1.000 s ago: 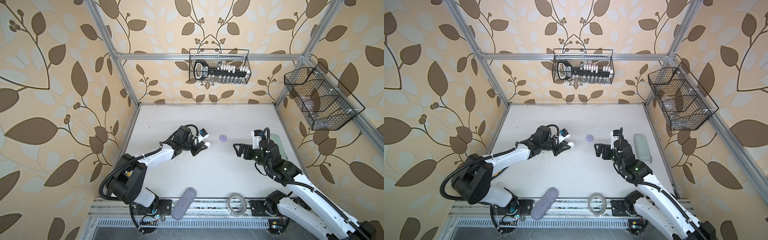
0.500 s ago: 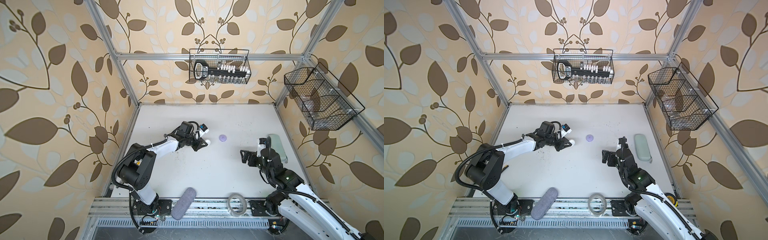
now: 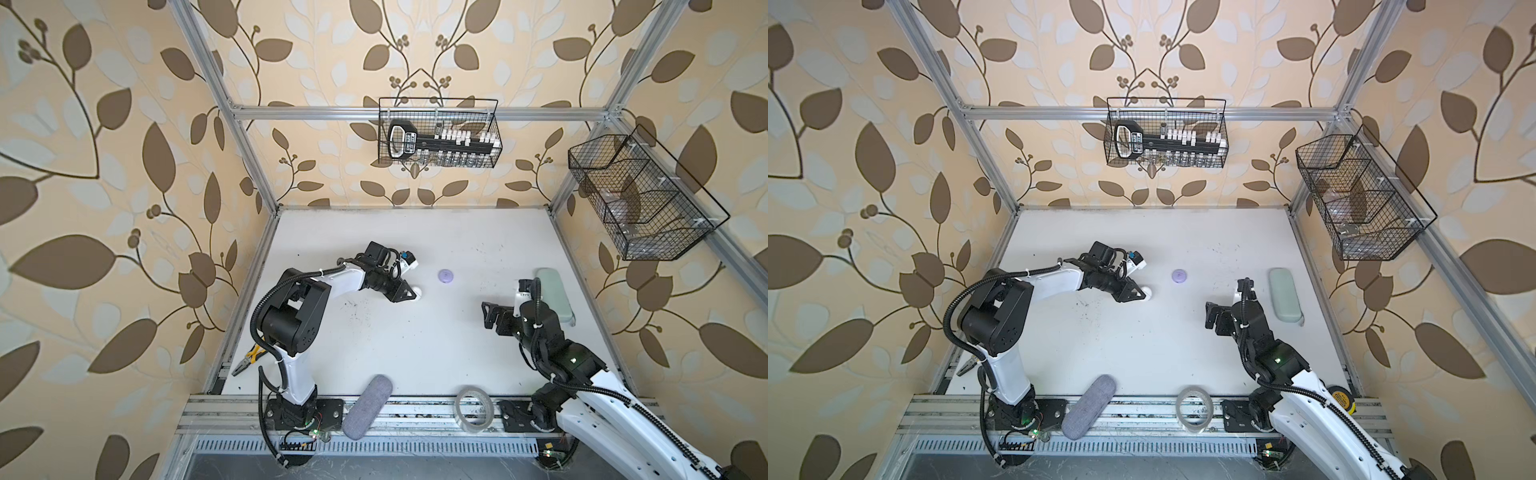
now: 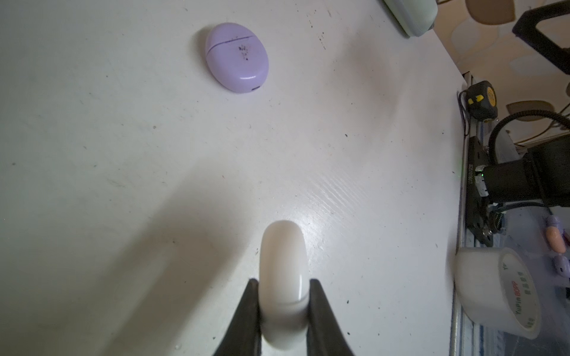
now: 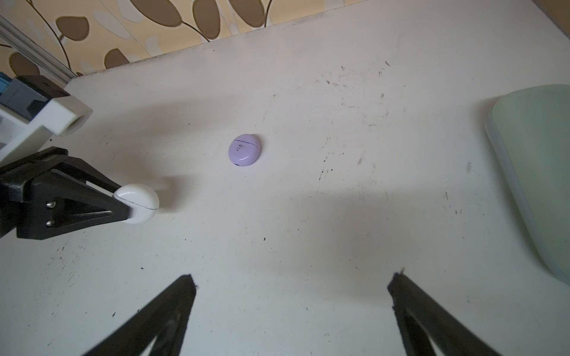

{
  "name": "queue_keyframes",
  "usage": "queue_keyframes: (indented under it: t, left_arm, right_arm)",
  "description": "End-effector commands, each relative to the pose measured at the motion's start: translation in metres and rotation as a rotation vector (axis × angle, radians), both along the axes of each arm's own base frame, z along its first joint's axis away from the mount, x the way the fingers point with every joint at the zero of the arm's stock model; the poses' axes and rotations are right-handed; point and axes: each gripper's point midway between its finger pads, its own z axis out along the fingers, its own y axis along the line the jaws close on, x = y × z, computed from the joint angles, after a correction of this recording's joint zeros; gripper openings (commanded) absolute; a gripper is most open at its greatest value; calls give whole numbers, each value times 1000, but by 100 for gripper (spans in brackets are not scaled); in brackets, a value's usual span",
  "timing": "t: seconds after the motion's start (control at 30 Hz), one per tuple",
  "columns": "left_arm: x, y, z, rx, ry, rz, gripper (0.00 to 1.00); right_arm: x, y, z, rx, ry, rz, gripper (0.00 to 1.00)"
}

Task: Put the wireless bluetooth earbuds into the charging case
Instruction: 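Withdraw the right gripper while the left gripper holds the closed case, then lower the closed white case onto the table and open the left gripper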

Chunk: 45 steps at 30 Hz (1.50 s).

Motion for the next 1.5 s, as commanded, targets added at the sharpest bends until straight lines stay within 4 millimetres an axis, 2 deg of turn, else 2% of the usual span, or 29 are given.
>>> queue_keyframes:
  t: [0.0,0.13,0.47,0.73,1.03,1.33,1.47]
  left_arm:
    - [6,-3,12,-52,35,-6,12]
    - [10,-1,8,-62,71,8,12]
    - [22,4,-4,-72,157,52,12]
    - [29,6,-11,-94,214,75,13]
    - [36,13,-16,-106,255,115,19]
    - [31,15,-24,-86,295,89,23]
    - [30,14,-27,-81,317,85,30]
  right_arm:
    - [1,-2,-3,-31,-12,-11,100]
    - [2,0,-3,-47,-16,-11,100]
    - [-6,-5,12,-74,-110,-59,100]
    - [-5,-7,10,-97,-101,-83,99]
    - [-6,-6,11,-103,-109,-84,100]
    - [-6,-6,11,-104,-110,-86,100]
    - [-6,-7,11,-106,-109,-88,100]
